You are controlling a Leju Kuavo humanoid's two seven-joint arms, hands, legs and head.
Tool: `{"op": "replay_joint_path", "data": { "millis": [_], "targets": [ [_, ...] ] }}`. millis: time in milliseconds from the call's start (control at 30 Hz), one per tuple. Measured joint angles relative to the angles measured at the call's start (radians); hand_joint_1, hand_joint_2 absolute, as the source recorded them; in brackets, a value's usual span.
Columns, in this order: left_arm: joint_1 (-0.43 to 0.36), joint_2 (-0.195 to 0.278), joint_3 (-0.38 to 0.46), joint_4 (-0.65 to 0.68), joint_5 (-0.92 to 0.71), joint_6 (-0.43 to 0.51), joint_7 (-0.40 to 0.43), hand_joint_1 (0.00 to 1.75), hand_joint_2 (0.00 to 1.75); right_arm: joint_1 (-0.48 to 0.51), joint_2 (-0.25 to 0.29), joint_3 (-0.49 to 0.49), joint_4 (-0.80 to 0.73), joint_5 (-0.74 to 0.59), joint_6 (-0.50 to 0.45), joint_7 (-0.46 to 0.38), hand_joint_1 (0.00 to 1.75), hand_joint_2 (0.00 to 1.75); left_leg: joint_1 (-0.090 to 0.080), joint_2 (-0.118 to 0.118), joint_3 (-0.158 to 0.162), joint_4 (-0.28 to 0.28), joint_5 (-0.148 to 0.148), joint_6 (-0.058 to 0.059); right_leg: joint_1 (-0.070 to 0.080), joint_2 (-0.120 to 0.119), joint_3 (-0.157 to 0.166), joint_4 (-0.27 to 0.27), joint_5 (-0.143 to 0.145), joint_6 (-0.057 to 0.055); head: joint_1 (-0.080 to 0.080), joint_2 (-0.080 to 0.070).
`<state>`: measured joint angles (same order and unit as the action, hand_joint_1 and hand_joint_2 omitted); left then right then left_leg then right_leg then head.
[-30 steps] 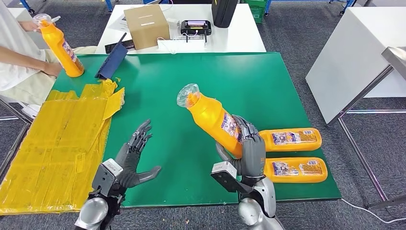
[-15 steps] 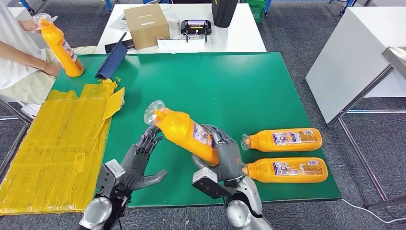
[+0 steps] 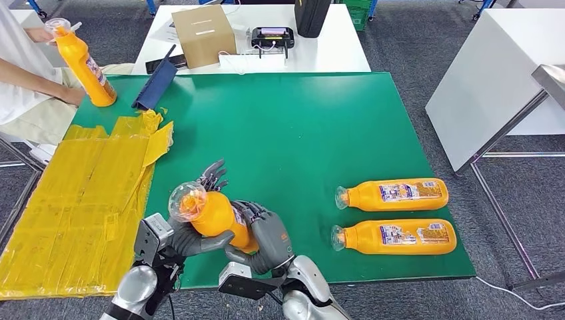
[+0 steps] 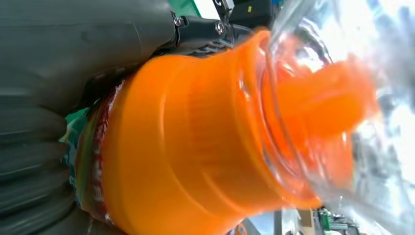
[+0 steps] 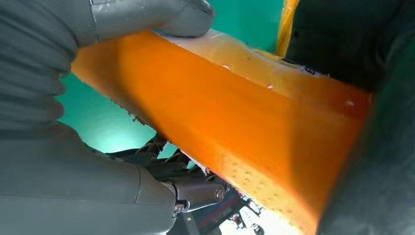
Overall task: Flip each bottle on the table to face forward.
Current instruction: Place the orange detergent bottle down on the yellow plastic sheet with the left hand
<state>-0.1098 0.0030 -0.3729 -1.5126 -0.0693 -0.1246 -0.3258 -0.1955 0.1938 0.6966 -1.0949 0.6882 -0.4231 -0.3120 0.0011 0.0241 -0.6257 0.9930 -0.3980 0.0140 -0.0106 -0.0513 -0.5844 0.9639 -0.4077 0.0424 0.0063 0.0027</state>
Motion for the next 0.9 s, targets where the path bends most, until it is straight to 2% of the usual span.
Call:
{"op": "replay_joint_path", "data": {
  "millis": [433, 567, 900],
  "targets": [
    [0.002, 0.004, 0.002, 0.008, 0.028, 0.003, 0.0, 0.0, 1.75, -0.05, 0.002, 0.053, 0.062, 0.037, -0.023, 0.022, 1.75, 1.75, 0.0, 0.0, 0.0, 0.0, 0.0, 0.0, 0.0, 0.0, -0.001, 0.0, 0.0, 0.0, 0.0, 0.0],
    [0.005, 0.007, 0.009, 0.009, 0.048, -0.006, -0.004, 1.75, 1.75, -0.07, 0.002, 0.077, 0.089, 0.037, -0.034, 0.032, 1.75, 1.75, 0.0, 0.0, 0.0, 0.0, 0.0, 0.0, 0.0, 0.0, -0.001, 0.0, 0.0, 0.0, 0.0, 0.0],
    [0.012, 0.007, 0.011, 0.016, 0.048, 0.02, -0.019, 1.75, 1.75, -0.079, 0.002, 0.095, 0.109, 0.018, -0.058, 0.037, 1.75, 1.75, 0.0, 0.001, -0.001, 0.0, 0.0, 0.0, 0.0, 0.0, -0.002, 0.0, 0.0, 0.0, 0.0, 0.0]
  ]
}}
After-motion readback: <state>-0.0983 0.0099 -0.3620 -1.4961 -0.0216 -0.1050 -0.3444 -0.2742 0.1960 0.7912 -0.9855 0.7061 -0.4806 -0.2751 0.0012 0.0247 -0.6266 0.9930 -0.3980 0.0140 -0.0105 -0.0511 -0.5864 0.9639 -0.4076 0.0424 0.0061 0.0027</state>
